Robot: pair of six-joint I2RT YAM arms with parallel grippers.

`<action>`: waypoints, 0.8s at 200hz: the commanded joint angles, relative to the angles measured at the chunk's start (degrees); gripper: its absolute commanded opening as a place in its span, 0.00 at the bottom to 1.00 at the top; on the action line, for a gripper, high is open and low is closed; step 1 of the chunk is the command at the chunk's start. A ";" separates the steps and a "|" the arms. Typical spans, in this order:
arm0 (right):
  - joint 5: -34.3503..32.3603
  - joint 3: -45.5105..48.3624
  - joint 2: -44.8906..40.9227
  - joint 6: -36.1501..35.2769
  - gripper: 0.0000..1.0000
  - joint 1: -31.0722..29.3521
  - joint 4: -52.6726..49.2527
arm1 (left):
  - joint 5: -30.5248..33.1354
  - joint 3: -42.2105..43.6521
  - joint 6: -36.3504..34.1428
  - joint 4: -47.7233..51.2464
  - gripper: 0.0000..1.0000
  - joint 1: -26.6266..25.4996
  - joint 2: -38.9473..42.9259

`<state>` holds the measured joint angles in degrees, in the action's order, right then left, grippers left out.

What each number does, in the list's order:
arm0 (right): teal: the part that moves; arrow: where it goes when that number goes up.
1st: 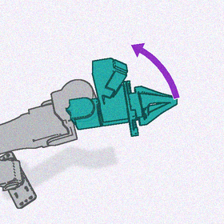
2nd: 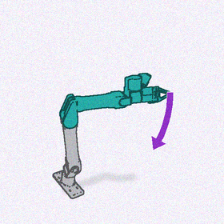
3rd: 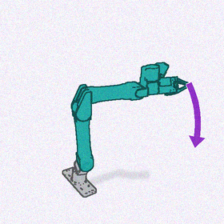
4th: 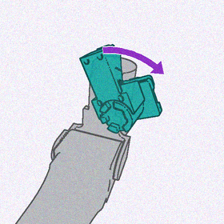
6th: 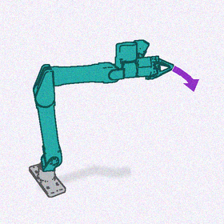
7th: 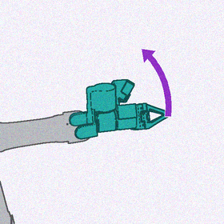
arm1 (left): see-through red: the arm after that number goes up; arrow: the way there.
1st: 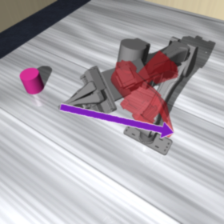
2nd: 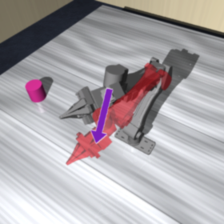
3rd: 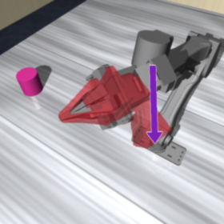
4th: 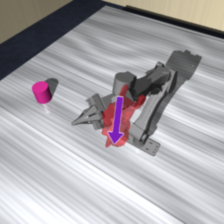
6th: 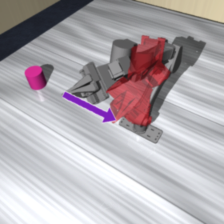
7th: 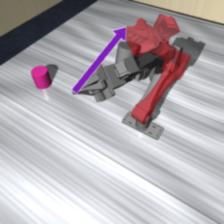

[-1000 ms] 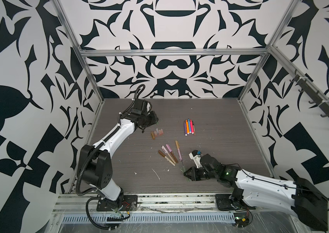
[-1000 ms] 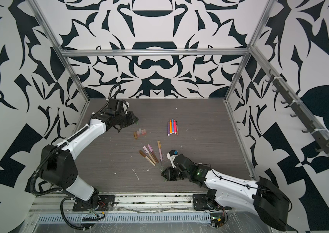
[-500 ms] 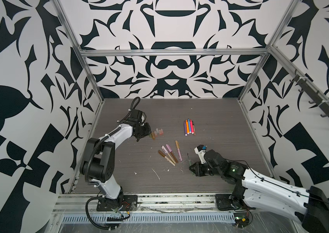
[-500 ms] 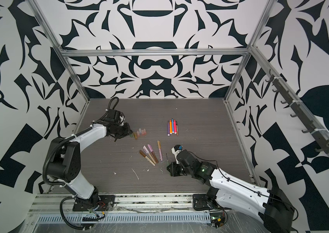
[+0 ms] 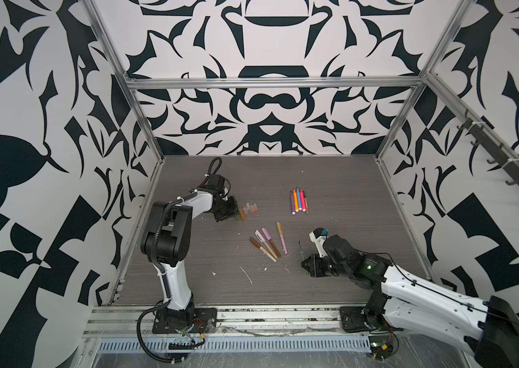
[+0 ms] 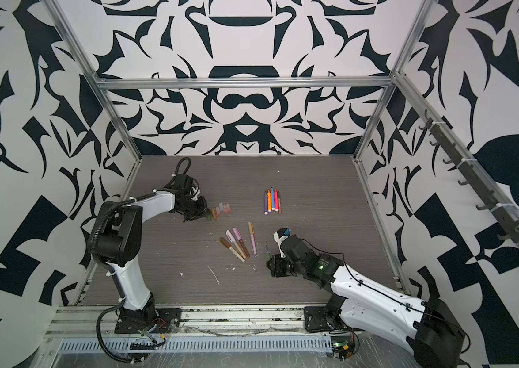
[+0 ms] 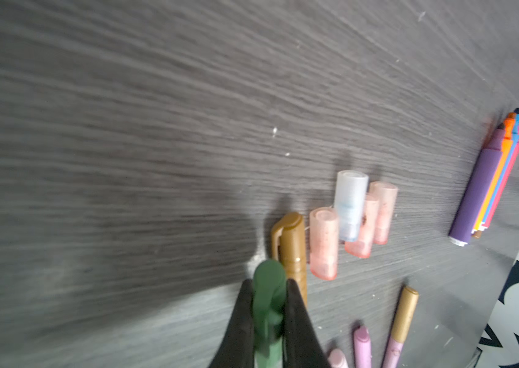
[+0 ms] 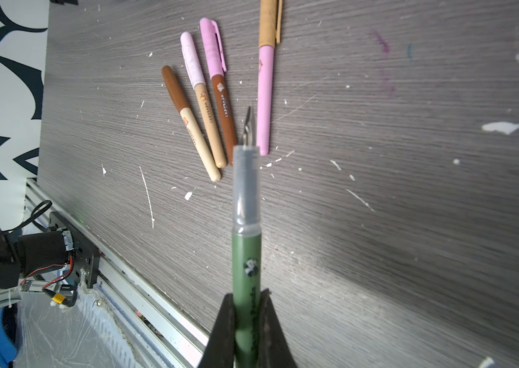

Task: Open the pen caps
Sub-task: 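Pull the left gripper away with the cap and set it by the caps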

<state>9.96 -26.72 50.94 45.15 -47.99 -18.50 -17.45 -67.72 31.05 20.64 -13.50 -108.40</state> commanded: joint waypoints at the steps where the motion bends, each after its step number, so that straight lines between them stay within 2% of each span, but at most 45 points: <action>1: -0.63 -0.83 -0.31 -1.26 0.00 0.59 -0.20 | -1.60 -1.43 -0.20 0.19 0.14 0.24 -0.86; 43: -0.54 -3.29 -0.49 -4.68 0.00 3.08 -3.40 | -1.77 -1.15 -0.19 0.07 0.20 0.26 -0.46; 79: 0.35 -7.65 -0.17 -11.07 0.00 8.42 -8.07 | -1.80 -0.35 -0.11 -0.39 0.24 0.28 -0.19; 99: 1.49 -9.91 2.42 -15.71 0.00 14.98 -8.48 | -1.89 -0.14 -0.11 -0.57 0.24 0.23 -0.56; 117: 6.45 -13.57 8.39 -19.36 0.00 23.19 -7.26 | -1.97 0.03 0.19 -0.93 0.25 0.28 -0.77; 160: 10.55 -18.99 22.85 -20.23 0.00 35.78 3.80 | -2.76 1.27 1.16 -1.37 0.27 0.24 0.66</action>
<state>16.97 -42.57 68.23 27.40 -16.75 -22.26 -19.05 -67.72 31.57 19.40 -13.50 -108.40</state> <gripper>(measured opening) 0.124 0.264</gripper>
